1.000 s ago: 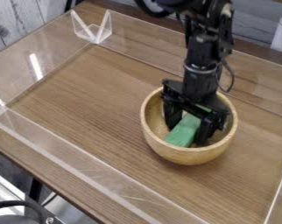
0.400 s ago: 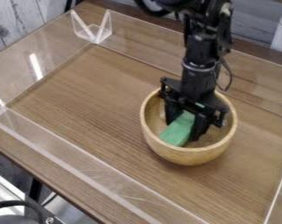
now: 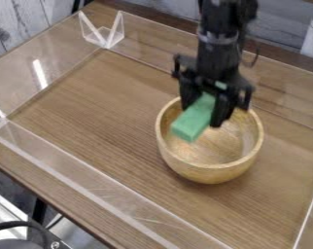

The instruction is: Remove the green block from inside the brown bowl and put it on the table

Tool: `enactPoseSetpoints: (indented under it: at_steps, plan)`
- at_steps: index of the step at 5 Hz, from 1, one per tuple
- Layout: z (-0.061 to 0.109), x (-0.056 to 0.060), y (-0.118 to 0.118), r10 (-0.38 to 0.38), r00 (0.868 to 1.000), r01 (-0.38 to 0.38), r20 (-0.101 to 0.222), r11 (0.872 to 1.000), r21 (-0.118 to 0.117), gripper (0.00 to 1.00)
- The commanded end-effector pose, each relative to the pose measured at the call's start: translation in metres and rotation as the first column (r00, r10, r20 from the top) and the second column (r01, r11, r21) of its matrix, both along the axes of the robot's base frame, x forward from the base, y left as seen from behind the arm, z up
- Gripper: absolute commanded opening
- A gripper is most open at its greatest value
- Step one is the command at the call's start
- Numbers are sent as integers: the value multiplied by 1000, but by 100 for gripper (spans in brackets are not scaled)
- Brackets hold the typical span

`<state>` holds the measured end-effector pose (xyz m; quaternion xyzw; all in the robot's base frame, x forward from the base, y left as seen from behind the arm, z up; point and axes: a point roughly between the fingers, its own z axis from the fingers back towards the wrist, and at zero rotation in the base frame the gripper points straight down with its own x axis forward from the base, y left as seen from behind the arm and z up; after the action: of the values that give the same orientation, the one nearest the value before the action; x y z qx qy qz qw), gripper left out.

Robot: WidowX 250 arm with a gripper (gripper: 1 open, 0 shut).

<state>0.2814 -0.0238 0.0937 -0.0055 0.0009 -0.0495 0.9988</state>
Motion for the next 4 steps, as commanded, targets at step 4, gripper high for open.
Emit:
enactPoseSetpoints:
  at_steps: [4]
  plan:
    - [7,0,128,138,987,-141,78,989,37,0]
